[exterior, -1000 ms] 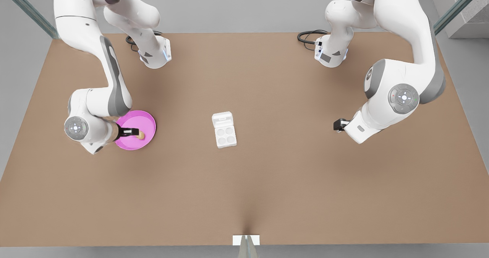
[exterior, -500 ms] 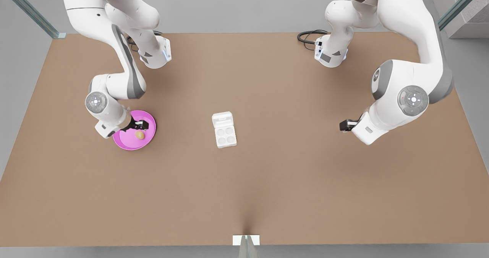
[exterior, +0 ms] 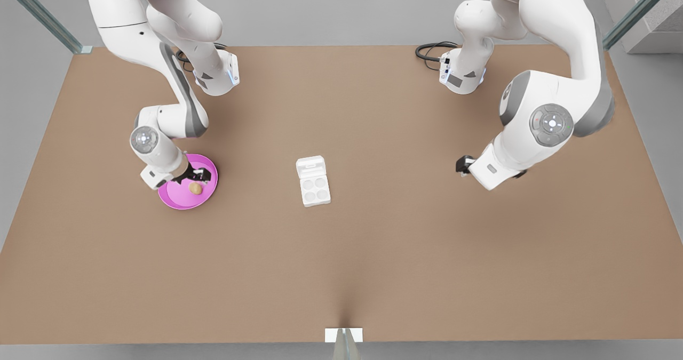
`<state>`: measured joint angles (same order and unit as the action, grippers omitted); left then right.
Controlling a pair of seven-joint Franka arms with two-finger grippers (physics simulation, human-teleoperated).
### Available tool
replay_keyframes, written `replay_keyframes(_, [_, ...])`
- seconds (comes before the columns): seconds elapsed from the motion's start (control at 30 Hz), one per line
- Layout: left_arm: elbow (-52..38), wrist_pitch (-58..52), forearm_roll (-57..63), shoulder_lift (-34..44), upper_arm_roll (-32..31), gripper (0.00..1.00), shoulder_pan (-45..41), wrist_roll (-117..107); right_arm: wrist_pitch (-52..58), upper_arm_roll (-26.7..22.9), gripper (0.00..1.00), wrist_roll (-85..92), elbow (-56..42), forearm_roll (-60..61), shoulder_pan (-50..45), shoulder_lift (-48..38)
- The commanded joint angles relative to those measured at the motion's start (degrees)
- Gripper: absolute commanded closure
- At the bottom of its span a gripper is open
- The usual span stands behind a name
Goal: Pack egg into the box and close the box lid
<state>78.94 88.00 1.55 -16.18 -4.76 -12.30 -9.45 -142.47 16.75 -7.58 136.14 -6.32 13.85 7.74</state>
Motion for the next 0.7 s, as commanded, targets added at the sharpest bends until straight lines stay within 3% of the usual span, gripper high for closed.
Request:
replay_keyframes(0.0, [0.2,0.2,0.6,-0.2,-0.3,0.0,0.4,-0.6,-4.2,0.0,0.0,-1.4,0.8,0.0,0.1,0.4])
replay_keyframes(0.1, [0.3,0.4,1.4,-0.4,-0.3,0.0,0.8,-0.5,-5.4,0.1,0.0,-0.9,0.9,-5.3,2.9,2.8])
replay_keyframes(0.67, [0.5,1.0,3.6,-1.0,-0.2,0.0,0.9,-0.7,-12.0,0.3,0.0,-0.7,0.8,-9.1,5.0,9.4])
